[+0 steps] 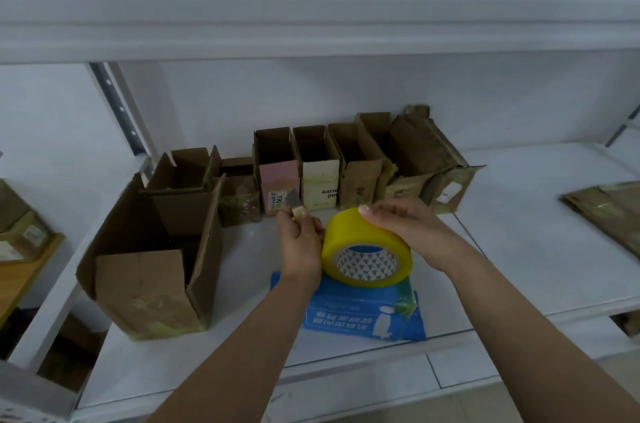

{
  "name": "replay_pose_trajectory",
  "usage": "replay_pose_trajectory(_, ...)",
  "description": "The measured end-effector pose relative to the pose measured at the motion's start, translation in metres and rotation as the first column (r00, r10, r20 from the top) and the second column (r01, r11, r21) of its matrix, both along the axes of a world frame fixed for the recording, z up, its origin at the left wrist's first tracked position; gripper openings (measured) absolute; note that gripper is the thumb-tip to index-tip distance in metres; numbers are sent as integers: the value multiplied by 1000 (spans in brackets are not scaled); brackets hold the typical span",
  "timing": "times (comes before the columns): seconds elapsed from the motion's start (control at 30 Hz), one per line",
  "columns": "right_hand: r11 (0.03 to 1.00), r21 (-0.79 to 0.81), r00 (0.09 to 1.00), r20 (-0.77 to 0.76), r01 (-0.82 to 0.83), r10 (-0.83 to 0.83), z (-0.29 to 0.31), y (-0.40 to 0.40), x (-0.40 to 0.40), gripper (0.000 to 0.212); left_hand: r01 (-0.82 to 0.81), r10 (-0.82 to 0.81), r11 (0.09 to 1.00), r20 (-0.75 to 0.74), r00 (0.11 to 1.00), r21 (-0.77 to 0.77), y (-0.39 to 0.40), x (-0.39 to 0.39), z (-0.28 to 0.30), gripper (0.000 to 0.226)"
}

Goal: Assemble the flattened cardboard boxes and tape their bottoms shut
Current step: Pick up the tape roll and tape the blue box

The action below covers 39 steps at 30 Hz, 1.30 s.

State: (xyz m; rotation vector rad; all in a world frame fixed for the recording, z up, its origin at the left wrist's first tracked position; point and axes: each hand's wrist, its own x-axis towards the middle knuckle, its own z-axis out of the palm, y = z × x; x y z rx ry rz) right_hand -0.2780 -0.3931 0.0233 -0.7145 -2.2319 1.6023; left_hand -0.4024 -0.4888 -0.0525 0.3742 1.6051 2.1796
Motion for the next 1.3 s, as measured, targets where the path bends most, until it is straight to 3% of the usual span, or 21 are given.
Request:
replay_pose_trajectory(0.13, 978, 206, 993, 102, 30, -52, 13, 21, 19, 59, 29, -30, 999, -66, 997, -13, 0, 1, -4, 24)
replay_pose_trajectory(0.23, 971, 237, 981, 184, 21, -66, 13, 28, 27, 60, 27, -30, 999, -85, 996, -31, 0, 3, -3, 34)
replay_pose_trajectory(0.3, 964, 264, 974, 209, 28, -86, 12, 26, 23, 50, 21, -23, 999, -97, 995, -26, 0, 4, -2, 27)
replay_pose_trajectory(0.4, 946, 324, 963, 249, 17, -103, 10, 23, 17, 51, 61, -61, 998, -68, 996, 2, 2, 7, 7, 11)
replay_pose_trajectory(0.53, 930, 367, 950, 297, -16, -101, 17, 18, 13, 58, 164, -169, 985, 123, 978, 50, 17, 30, 18, 17)
replay_pose_trajectory(0.63, 886, 458, 937, 337, -77, -92, 20, 11, 9, 58, 147, -169, 985, 304, 937, 95, 21, 36, 9, 16)
replay_pose_trajectory(0.7, 892, 440, 936, 348, -105, -61, 21, 11, 7, 55, 142, -172, 983, 311, 935, 117, 20, 34, 5, 17)
replay_pose_trajectory(0.83, 984, 162, 957, 289, -75, 25, 26, 15, 16, 45, 149, -170, 984, 267, 949, 95, 20, 34, 4, 17)
replay_pose_trajectory(0.9, 996, 74, 968, 248, -44, 24, 25, 15, 21, 54, 141, -155, 987, 249, 956, 73, 21, 34, 2, 16)
replay_pose_trajectory(1.1, 980, 200, 969, 242, 8, -57, 22, 18, 25, 74, 132, -133, 991, 153, 979, 19, 22, 33, -1, 18)
replay_pose_trajectory(1.17, 955, 293, 941, 331, -40, -62, 29, 27, 34, 65, 137, -138, 990, 120, 983, 24, 22, 34, -1, 19)
replay_pose_trajectory(1.23, 904, 422, 877, 459, -75, -142, 35, 42, 49, 43, 132, -133, 991, 100, 986, 18, 21, 34, 0, 18)
replay_pose_trajectory(1.3, 901, 428, 803, 563, -78, -198, 31, 55, 68, 32, 137, -137, 991, 81, 987, 8, 19, 36, 1, 17)
